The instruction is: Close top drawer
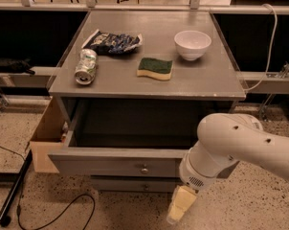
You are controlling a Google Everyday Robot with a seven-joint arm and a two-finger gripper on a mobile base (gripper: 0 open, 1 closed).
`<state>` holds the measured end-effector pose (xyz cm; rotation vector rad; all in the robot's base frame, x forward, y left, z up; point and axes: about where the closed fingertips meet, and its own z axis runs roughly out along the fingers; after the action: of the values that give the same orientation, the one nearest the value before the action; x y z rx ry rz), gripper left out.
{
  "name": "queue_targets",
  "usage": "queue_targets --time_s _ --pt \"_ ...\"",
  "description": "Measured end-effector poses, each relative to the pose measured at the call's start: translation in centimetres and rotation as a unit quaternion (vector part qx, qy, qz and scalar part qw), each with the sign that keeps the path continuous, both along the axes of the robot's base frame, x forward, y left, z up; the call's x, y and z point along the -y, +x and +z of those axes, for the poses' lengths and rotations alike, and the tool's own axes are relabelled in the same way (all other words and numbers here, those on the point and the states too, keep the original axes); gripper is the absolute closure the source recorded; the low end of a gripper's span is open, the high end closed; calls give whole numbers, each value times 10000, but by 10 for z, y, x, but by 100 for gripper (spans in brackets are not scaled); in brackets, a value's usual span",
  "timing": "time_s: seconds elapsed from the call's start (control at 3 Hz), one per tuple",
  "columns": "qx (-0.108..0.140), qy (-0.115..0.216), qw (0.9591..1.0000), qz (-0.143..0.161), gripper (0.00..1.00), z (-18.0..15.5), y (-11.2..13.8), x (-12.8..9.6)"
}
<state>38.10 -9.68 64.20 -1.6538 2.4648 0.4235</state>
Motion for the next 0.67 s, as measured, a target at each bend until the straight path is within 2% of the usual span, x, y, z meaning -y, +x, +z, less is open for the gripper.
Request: queue_targets --time_s 0.33,0.67 --pt "169 -229 9996 53 3 0 23 -2" --pt "170 -230 9996 53 26 0 23 -2"
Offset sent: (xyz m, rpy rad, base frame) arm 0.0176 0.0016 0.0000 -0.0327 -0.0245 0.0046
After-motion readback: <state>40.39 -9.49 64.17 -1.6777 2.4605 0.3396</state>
